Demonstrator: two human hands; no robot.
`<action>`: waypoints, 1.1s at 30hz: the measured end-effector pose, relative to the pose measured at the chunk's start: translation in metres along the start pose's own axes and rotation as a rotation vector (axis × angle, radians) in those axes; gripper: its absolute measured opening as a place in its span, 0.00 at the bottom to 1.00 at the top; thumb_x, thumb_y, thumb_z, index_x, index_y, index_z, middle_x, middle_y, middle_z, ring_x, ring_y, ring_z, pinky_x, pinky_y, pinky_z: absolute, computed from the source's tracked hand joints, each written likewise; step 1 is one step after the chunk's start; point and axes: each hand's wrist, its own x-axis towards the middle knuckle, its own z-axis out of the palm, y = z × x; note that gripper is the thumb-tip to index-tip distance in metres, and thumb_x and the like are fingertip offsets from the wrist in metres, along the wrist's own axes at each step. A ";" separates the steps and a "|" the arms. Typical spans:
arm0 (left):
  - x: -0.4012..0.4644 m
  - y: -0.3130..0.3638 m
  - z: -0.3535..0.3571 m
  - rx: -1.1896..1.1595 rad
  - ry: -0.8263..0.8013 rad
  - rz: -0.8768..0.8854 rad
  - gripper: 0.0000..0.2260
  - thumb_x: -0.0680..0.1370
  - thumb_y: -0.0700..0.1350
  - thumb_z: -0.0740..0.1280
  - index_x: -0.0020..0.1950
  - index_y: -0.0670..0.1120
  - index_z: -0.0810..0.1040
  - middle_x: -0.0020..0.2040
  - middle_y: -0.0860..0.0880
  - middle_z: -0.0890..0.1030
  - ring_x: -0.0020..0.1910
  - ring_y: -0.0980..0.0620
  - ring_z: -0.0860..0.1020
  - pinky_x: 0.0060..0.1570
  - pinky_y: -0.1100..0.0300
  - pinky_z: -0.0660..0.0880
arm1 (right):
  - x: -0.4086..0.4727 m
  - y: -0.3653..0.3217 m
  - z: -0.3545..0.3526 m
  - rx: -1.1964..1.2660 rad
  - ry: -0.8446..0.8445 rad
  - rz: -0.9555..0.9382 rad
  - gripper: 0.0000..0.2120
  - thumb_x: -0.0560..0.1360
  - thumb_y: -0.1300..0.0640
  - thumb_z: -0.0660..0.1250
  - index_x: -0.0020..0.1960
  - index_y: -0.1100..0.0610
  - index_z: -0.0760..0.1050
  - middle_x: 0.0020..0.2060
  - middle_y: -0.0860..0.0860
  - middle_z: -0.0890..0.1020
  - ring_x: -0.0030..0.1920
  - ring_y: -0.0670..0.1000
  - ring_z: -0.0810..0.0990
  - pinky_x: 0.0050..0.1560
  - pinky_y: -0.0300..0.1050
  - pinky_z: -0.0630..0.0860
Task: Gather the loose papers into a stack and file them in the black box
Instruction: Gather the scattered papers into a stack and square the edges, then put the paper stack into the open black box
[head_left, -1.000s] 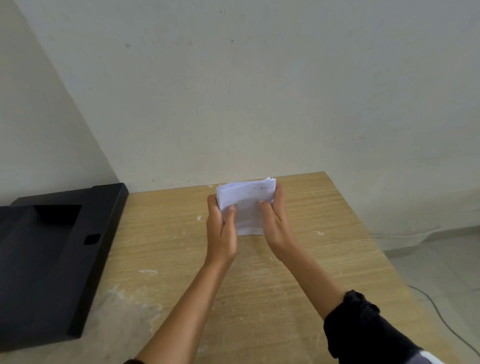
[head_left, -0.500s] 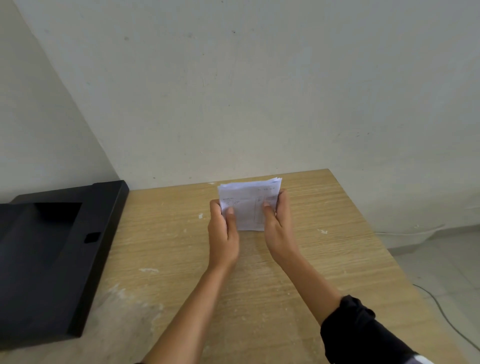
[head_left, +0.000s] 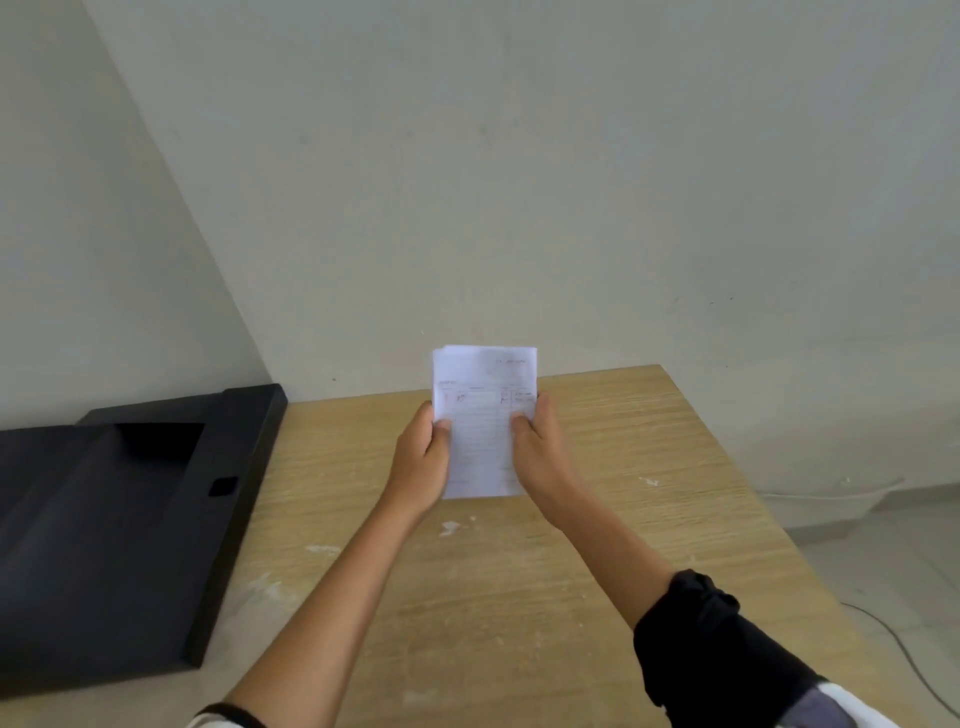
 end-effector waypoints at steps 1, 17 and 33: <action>-0.004 0.005 -0.010 -0.006 -0.004 -0.019 0.11 0.79 0.37 0.52 0.54 0.39 0.73 0.51 0.43 0.79 0.48 0.49 0.76 0.46 0.58 0.72 | -0.005 -0.007 0.007 0.006 -0.011 0.011 0.05 0.78 0.62 0.52 0.51 0.61 0.65 0.42 0.49 0.72 0.41 0.48 0.72 0.39 0.43 0.71; -0.060 -0.031 -0.261 -0.099 0.119 -0.357 0.12 0.78 0.38 0.55 0.51 0.47 0.78 0.50 0.50 0.81 0.50 0.53 0.78 0.42 0.61 0.74 | -0.080 -0.074 0.234 0.151 -0.195 0.165 0.09 0.75 0.62 0.55 0.44 0.50 0.70 0.46 0.52 0.80 0.46 0.54 0.79 0.47 0.52 0.78; -0.014 -0.146 -0.398 -0.136 0.296 -0.570 0.13 0.72 0.33 0.69 0.55 0.43 0.78 0.52 0.44 0.83 0.52 0.46 0.80 0.56 0.49 0.77 | -0.069 -0.059 0.343 -0.505 -0.145 -0.106 0.15 0.75 0.60 0.63 0.62 0.57 0.70 0.49 0.51 0.79 0.49 0.48 0.78 0.48 0.37 0.73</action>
